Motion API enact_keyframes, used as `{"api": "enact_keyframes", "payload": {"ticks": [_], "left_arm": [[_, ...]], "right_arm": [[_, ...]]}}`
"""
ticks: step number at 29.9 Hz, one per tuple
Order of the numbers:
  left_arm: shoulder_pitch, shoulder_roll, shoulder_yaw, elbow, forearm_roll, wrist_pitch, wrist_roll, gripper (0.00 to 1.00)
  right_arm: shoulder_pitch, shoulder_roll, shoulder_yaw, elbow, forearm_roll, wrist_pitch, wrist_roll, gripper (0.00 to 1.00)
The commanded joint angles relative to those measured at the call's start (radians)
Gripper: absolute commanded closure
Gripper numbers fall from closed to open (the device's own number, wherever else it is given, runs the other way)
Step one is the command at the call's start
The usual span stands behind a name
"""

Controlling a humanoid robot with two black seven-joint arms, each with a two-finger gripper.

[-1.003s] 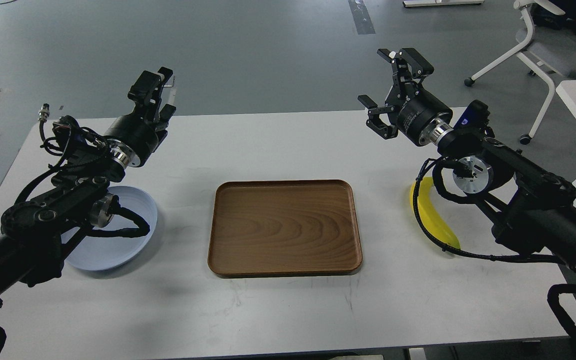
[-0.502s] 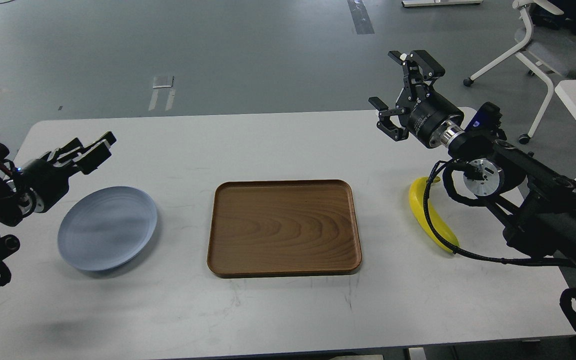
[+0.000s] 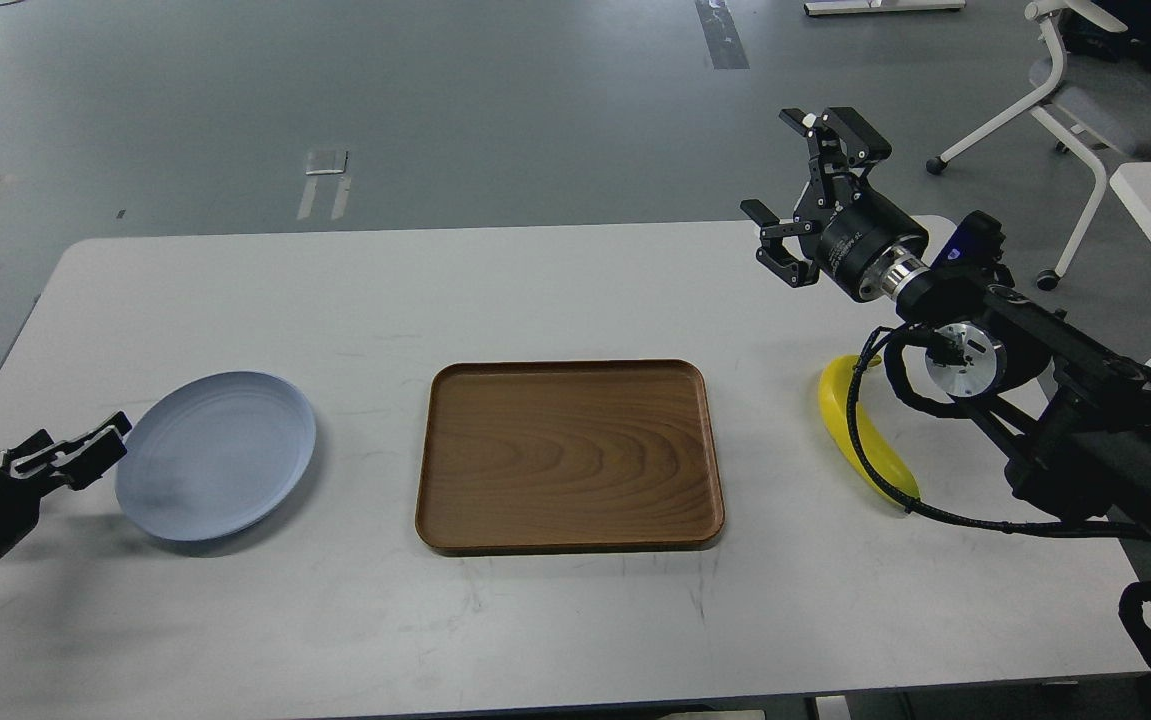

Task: Place banana on plate with both arms
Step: 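Lower the left gripper to the blue plate's rim and grasp it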

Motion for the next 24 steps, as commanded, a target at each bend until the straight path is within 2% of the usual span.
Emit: {"api": "enact_keyframes", "payload": {"ticks": [1,10,12,14,16,17,19,20,23,24], "left_arm": [[0.002,-0.041,0.030,0.065,0.001,0.007,-0.004,0.03],[-0.004,-0.049,0.057,0.068,-0.001,0.019,-0.009,0.03],[-0.004,-0.055,0.057,0.068,0.001,0.019,-0.009,0.07],[-0.006,-0.072,0.060,0.073,0.002,0.019,-0.009,0.21],[-0.004,-0.073,0.060,0.073,0.002,0.019,-0.009,0.25],[-0.003,-0.075,0.060,0.073,0.004,0.019,-0.009,0.34],[-0.003,-0.081,0.069,0.073,0.004,0.019,-0.009,0.42],[-0.006,-0.085,0.082,0.075,0.002,0.019,-0.009,0.54],[-0.009,-0.087,0.088,0.076,0.002,0.019,-0.017,0.76],[-0.009,-0.087,0.089,0.078,0.004,0.017,-0.024,0.89]], "right_arm": [[0.000,0.000,0.002,0.000,0.000,-0.003,0.000,0.00],[-0.004,0.000,0.003,0.000,0.000,-0.007,0.000,0.00],[-0.005,0.000,0.003,0.000,0.000,-0.007,0.000,0.00],[-0.005,0.000,0.003,0.000,0.000,-0.007,0.000,0.00],[-0.005,0.000,0.003,0.000,0.000,-0.007,0.000,0.00],[-0.005,0.000,0.003,0.000,0.000,-0.007,0.000,0.00],[-0.006,-0.003,0.003,0.000,0.000,-0.007,0.000,0.00],[-0.006,-0.005,0.003,0.000,0.000,-0.007,0.000,0.00],[-0.006,-0.005,0.003,0.000,0.000,-0.007,0.000,0.00],[-0.006,-0.005,0.003,0.000,0.000,-0.007,0.000,0.00]]}}
